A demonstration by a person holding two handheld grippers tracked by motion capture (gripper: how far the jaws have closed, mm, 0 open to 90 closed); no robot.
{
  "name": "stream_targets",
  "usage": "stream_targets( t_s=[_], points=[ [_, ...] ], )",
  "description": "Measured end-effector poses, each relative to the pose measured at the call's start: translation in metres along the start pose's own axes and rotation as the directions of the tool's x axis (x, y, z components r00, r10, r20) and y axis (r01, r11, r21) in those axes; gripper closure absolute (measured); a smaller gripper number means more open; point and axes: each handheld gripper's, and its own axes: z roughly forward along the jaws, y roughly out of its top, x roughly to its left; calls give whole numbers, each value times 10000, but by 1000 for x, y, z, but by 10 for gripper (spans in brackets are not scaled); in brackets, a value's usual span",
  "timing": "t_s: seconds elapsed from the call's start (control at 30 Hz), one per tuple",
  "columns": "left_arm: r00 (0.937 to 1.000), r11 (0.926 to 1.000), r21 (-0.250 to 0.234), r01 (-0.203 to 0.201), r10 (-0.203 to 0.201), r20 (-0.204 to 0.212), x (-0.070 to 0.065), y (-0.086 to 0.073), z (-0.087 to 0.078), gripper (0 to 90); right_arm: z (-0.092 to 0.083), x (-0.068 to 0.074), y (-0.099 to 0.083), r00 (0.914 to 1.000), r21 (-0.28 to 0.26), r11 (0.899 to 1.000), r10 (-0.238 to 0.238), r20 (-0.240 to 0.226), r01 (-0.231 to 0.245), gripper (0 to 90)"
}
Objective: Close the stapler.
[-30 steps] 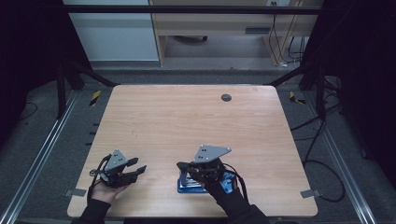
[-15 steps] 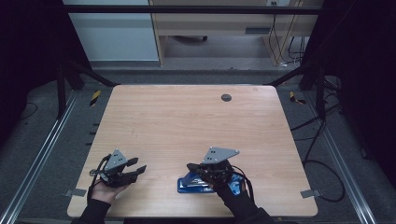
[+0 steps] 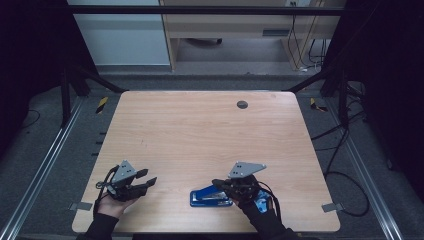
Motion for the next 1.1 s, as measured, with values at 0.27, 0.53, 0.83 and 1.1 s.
stream_targets(
  t_s=[0.27, 0.53, 0.83, 1.1],
  points=[
    [10000, 10000, -5, -10, 10, -15, 0, 0, 0, 511, -1, -5, -12, 9997, 229, 9994, 243, 99, -245, 900],
    [10000, 10000, -21, -22, 22, -5, 0, 0, 0, 510, -2, -7, -24, 9990, 546, 9976, 408, 164, -416, 900],
    [10000, 10000, -23, -33, 33, -12, -1, 0, 0, 510, -7, -8, -32, 9981, 277, 9978, 601, 100, -603, 900],
    [10000, 10000, -17, -34, 34, -7, -2, 0, 0, 510, -6, -9, -39, 9982, 311, 9983, 486, 347, -497, 900]
  ],
)
